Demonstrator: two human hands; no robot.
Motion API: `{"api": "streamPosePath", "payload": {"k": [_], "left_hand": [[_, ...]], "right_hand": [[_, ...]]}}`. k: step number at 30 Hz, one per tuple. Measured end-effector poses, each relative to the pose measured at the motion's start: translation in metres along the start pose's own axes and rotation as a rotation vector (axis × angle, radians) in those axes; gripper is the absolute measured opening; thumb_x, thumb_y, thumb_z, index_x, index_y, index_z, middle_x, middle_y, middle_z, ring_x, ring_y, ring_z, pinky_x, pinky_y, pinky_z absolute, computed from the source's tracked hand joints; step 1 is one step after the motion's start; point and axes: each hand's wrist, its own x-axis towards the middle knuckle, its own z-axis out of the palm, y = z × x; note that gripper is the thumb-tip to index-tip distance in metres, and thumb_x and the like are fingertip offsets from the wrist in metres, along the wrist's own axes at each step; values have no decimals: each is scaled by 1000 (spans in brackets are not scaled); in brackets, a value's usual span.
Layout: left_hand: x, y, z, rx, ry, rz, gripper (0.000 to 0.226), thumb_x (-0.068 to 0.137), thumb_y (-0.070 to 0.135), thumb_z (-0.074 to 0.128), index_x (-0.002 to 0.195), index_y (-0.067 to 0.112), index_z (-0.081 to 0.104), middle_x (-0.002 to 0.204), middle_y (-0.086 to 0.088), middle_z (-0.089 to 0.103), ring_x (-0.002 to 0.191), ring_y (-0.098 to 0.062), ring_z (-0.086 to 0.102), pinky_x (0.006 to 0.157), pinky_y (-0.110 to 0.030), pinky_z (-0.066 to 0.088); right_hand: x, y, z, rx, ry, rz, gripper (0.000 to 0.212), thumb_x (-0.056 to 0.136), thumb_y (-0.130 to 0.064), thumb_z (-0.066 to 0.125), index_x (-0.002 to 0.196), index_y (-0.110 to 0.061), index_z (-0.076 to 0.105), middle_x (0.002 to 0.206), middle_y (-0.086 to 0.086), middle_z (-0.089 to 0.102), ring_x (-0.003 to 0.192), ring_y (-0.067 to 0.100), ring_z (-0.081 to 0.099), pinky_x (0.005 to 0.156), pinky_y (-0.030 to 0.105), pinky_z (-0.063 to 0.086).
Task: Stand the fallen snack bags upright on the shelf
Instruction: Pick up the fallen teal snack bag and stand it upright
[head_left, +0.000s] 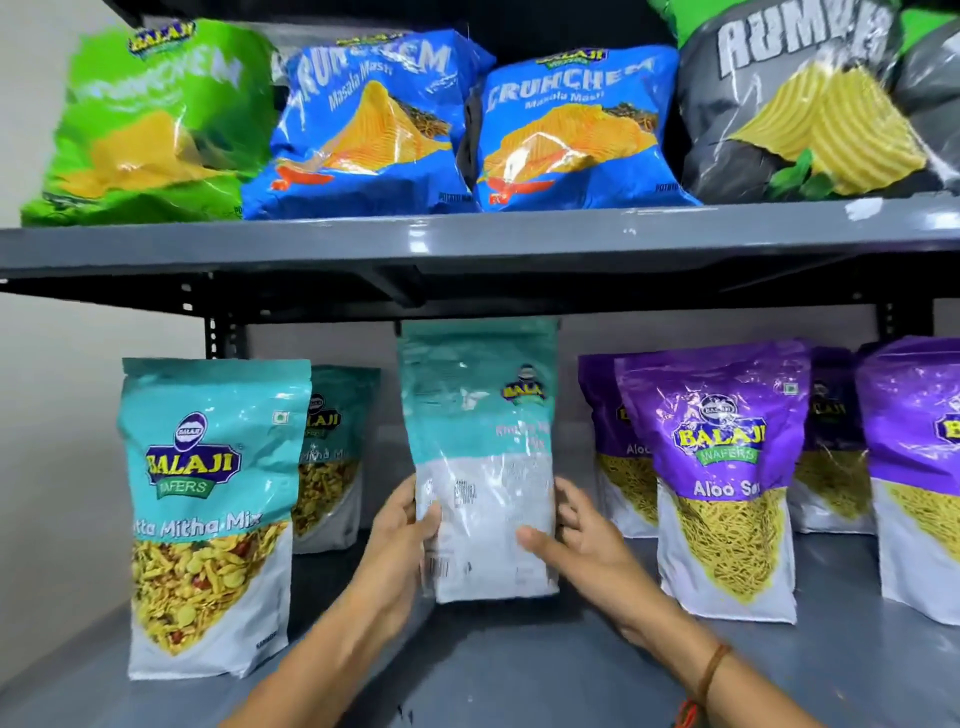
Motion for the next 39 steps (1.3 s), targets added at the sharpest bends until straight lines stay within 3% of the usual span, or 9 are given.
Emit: {"api": "streamPosePath", "payload": {"k": [3,6,12,15,21,24,28,35,39], "left_hand": [[4,-15,-16,77,-24,-36,38,93,-9,44,121,11,60,101,-1,78,90,-18,73,84,-41,57],[1,-34,-31,71,-27,-53,41,92,-11,46,127,7,57,114,-10,74,107,-26,66,101,-45,47],[2,-24,-33,-36,-23,-176,40,87,7,37,114,9,66,112,-13,74,104,-31,67,101,-49,45],[-7,-19,-27,9,-3,-214,44,93,27,34,104,8,71,104,-15,76,95,-32,70,94,-46,50],[-24,-23,-23,134,124,-75,51,98,34,37,76,7,73,80,-10,78,76,-23,67,69,-28,52],[-32,-27,-21,204,58,-32,38,93,22,52,67,7,75,67,-9,74,65,-20,65,56,-17,53],[-29,-36,-20,279,38,96,11,81,0,67,80,10,63,62,-6,60,59,-16,53,56,-20,44],[0,-43,-37,388,-38,-58,101,48,35,90,133,29,36,124,7,49,116,-12,48,102,-30,40],[5,-51,-33,286,-192,-140,97,47,25,93,132,23,46,116,6,68,100,-5,68,77,-16,54]], "right_hand": [[-7,23,7,-197,21,-27,51,72,-32,79,113,-46,51,114,-21,72,110,7,69,97,42,55],[-17,38,14,-296,-9,-34,50,80,-18,74,117,-39,49,115,-29,70,105,1,69,92,32,58],[-30,24,35,-414,349,-128,67,64,-22,82,111,-39,37,113,-11,44,111,19,53,99,44,50],[-47,13,53,-309,224,-21,67,53,-48,77,105,-46,34,117,-21,35,121,15,47,108,41,45],[-42,1,61,-152,33,193,135,36,-76,78,149,-39,14,142,-19,20,142,4,19,121,31,21],[-33,1,55,-126,28,220,120,36,-71,85,140,-41,35,138,-10,36,134,4,35,117,33,34],[-20,4,33,177,-3,255,76,54,-22,81,126,-24,55,121,4,71,109,19,68,78,23,57],[-4,15,7,205,109,362,37,81,2,53,114,-8,66,110,13,77,100,26,68,106,50,44],[-4,15,10,59,116,345,35,93,4,43,119,-12,60,110,6,74,104,21,68,104,43,47]]}}
